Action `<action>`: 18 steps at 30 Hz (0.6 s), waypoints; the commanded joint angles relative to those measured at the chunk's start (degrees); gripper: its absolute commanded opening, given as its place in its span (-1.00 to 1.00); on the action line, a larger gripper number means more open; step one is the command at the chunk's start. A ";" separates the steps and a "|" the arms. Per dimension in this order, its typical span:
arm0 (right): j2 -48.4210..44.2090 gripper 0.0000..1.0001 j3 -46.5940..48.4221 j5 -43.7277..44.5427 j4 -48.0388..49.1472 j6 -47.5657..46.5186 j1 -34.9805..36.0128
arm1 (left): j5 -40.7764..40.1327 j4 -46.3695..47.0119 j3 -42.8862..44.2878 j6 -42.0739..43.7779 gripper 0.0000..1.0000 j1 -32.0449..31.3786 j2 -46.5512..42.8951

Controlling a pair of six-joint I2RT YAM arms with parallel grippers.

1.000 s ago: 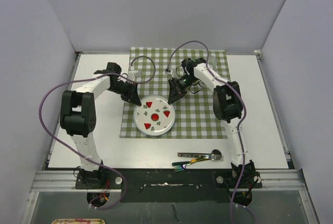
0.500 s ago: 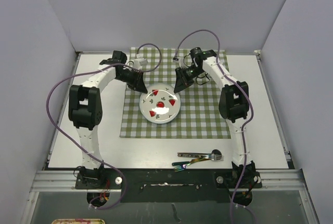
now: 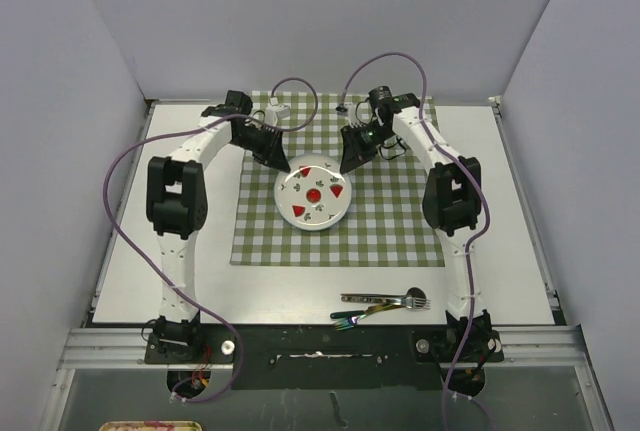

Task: Set the dinner table for one person
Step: Place the plate on the napkin.

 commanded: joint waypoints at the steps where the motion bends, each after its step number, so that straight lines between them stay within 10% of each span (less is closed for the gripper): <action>1: -5.60 -1.00 1.95 1.36 -0.23 1.56 -1.82 | 3.49 -0.33 6.64 -0.47 -1.00 0.50 3.07; 18: -7.45 -1.00 -1.80 7.05 3.91 2.57 -4.40 | 3.29 -0.75 18.82 -3.18 -1.00 -1.33 11.61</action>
